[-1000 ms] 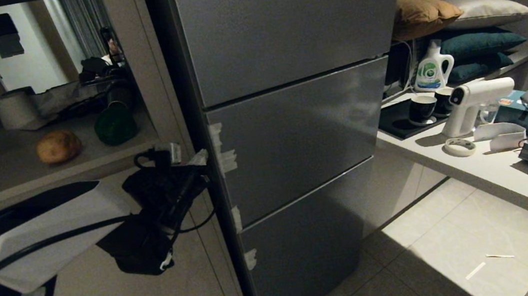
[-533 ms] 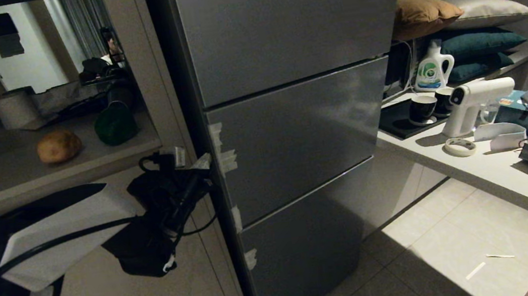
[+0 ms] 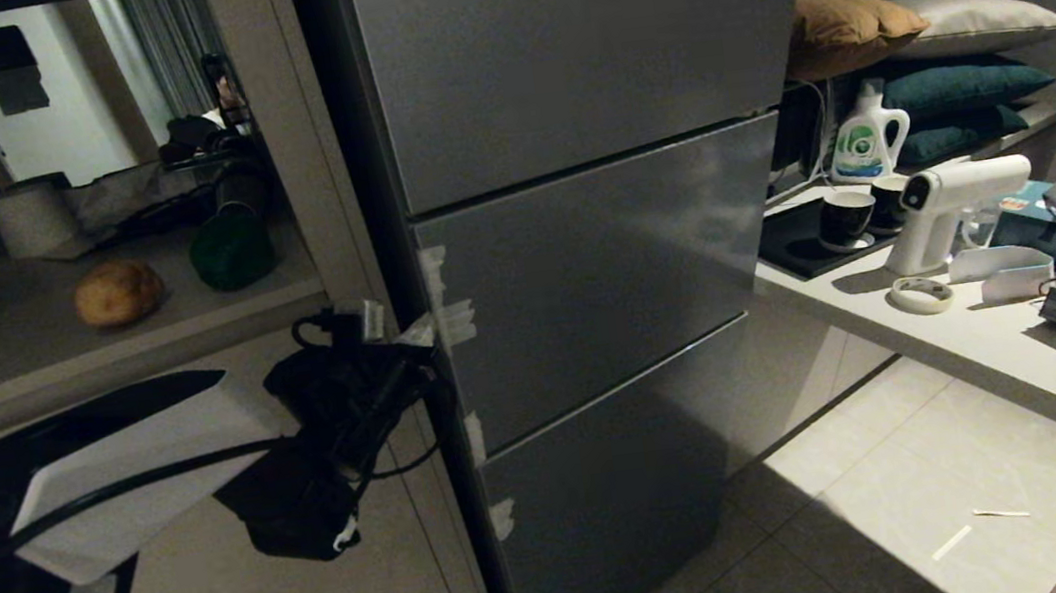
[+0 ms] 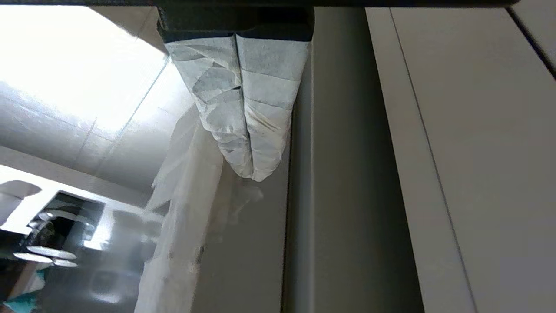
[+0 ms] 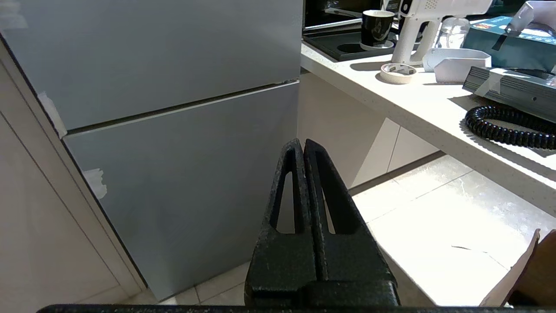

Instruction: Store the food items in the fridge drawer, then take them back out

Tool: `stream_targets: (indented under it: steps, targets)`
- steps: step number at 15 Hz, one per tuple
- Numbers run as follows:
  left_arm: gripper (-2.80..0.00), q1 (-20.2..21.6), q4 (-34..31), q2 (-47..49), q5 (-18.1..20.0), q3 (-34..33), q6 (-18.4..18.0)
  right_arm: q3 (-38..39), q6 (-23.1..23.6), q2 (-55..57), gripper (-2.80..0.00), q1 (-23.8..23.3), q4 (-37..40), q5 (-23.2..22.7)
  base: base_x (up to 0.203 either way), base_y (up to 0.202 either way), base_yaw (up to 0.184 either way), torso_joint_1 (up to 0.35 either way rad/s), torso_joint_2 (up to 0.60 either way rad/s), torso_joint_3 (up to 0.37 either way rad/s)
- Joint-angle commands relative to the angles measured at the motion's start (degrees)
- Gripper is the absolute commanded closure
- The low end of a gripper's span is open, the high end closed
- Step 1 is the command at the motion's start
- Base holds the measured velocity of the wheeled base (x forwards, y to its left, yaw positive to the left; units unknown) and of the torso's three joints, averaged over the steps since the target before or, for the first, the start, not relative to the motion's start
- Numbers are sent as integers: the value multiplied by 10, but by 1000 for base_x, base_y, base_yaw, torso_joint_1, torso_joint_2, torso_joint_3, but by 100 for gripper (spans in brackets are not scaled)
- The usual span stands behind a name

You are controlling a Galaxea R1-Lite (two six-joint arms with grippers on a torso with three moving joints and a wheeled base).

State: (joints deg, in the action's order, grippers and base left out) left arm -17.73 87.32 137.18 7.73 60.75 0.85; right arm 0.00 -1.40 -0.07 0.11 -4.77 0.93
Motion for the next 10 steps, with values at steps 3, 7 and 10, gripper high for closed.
stream_targets:
  steps: [3,7,10]
  targets:
    - [0,-9,3,-8,29,-26,0,18,0,1,0,0,-1,0,0,0,0,0,0,0]
    - [0,-14,3,-16,49,-44,0,18,0,0,0,0,-1,0,0,0,0,0,0,0]
    - [0,-21,3,-26,52,-61,0,18,0,1,0,1,-1,0,0,0,0,0,0,0]
